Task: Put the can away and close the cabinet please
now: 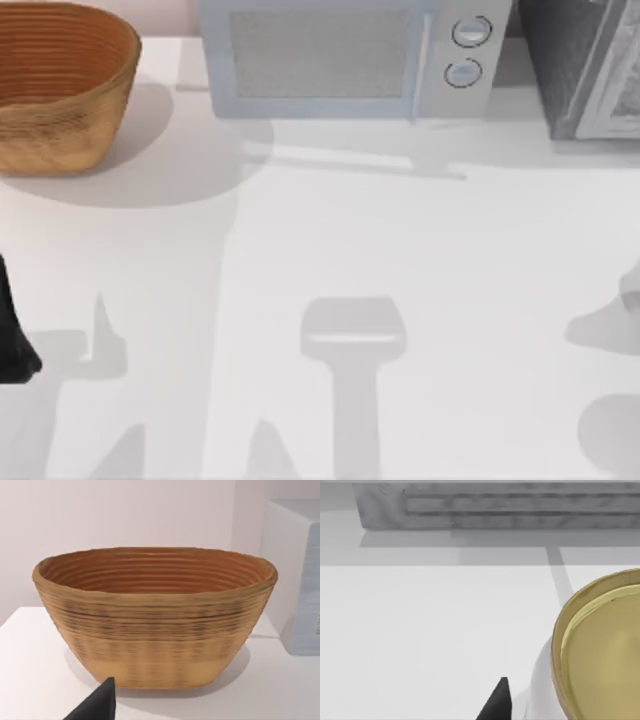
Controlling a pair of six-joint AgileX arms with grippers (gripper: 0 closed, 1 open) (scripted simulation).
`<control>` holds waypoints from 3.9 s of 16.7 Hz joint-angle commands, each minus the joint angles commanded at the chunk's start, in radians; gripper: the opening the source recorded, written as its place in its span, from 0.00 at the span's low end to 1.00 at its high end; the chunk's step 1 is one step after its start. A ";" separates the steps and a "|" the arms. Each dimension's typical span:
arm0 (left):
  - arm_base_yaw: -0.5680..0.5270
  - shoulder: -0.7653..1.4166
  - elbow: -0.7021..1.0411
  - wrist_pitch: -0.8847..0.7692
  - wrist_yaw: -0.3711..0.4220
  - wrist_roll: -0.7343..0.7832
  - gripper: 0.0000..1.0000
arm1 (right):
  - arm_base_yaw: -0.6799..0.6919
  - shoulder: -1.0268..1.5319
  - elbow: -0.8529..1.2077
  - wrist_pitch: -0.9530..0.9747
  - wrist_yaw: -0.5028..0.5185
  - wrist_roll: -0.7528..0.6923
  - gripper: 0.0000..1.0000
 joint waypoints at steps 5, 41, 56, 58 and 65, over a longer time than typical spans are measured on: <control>0.000 0.000 0.000 0.000 0.000 0.000 1.00 | -0.002 -0.064 0.021 -0.062 -0.001 0.001 0.00; 0.000 0.000 0.000 0.000 0.000 0.000 1.00 | 0.172 -1.769 -0.174 -1.353 0.138 0.040 0.00; 0.000 0.000 0.000 0.000 0.000 0.000 1.00 | 0.238 -2.069 -0.283 -1.494 0.206 0.052 0.00; 0.000 0.000 0.000 0.000 0.000 0.000 1.00 | 0.246 -2.015 -0.215 -1.518 0.219 0.053 0.00; 0.000 0.000 0.000 0.000 0.000 0.000 1.00 | 0.298 -1.651 0.262 -1.620 0.262 0.059 0.00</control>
